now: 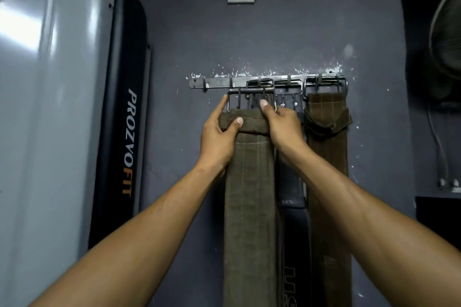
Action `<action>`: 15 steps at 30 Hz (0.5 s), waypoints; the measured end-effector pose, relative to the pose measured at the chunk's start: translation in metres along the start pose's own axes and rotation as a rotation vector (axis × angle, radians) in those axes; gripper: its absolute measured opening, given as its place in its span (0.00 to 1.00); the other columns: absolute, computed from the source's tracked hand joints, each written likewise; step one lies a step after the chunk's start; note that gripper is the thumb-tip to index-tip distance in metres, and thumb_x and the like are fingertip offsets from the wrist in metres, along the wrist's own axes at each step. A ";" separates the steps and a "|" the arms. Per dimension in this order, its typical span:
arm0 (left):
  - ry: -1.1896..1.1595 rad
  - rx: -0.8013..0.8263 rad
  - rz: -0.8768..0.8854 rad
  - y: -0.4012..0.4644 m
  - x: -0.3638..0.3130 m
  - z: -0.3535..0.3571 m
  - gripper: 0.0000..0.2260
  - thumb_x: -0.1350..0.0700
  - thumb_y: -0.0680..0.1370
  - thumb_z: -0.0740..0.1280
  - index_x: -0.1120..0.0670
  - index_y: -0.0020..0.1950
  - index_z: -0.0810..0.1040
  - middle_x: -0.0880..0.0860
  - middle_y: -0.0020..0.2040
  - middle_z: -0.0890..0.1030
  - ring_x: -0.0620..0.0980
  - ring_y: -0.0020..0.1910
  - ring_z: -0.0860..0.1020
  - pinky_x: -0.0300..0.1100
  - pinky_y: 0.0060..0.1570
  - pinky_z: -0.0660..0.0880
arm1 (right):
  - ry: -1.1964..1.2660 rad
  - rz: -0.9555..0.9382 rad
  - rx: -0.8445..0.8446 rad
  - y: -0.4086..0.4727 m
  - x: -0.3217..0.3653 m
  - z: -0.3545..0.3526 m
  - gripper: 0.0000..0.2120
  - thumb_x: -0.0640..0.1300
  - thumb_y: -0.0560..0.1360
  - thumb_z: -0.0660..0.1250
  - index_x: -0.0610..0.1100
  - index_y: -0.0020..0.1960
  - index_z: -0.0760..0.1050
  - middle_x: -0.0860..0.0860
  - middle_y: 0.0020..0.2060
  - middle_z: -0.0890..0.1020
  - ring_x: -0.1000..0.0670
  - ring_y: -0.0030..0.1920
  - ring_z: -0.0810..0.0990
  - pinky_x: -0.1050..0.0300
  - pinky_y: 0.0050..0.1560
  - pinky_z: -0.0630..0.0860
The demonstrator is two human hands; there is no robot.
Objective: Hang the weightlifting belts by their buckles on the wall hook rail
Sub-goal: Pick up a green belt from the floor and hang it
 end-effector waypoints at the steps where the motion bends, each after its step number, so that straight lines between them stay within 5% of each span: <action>1: -0.010 0.000 -0.014 0.013 0.005 -0.005 0.28 0.58 0.78 0.71 0.40 0.75 0.71 0.53 0.64 0.84 0.51 0.63 0.82 0.55 0.67 0.77 | -0.020 0.002 -0.012 0.011 0.002 0.010 0.24 0.59 0.81 0.65 0.39 0.41 0.82 0.43 0.42 0.87 0.41 0.47 0.85 0.47 0.50 0.78; 5: -0.048 0.001 -0.066 0.073 0.018 -0.021 0.29 0.54 0.73 0.73 0.43 0.74 0.74 0.53 0.60 0.86 0.54 0.61 0.84 0.55 0.66 0.78 | -0.049 0.040 -0.053 0.057 0.007 0.049 0.22 0.60 0.81 0.65 0.41 0.43 0.81 0.43 0.46 0.86 0.41 0.49 0.84 0.52 0.47 0.75; 11: -0.104 0.056 -0.169 0.152 0.036 -0.027 0.25 0.60 0.77 0.72 0.50 0.74 0.74 0.55 0.62 0.84 0.56 0.61 0.83 0.56 0.65 0.78 | -0.103 0.107 -0.110 0.115 0.014 0.083 0.23 0.59 0.80 0.65 0.39 0.58 0.80 0.42 0.59 0.84 0.40 0.56 0.82 0.49 0.60 0.79; 15: -0.180 0.043 -0.238 0.174 0.053 -0.023 0.10 0.65 0.78 0.71 0.49 0.47 0.82 0.56 0.50 0.86 0.60 0.53 0.86 0.62 0.57 0.82 | -0.175 0.132 -0.130 0.135 0.010 0.095 0.18 0.56 0.80 0.67 0.41 0.56 0.81 0.42 0.56 0.85 0.42 0.51 0.82 0.54 0.49 0.74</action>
Point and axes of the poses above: each hand's wrist, its own y-axis towards the middle knuckle, its own z-axis out of the palm, x = y × z, the point moved 4 cm from there along y, towards the middle knuckle
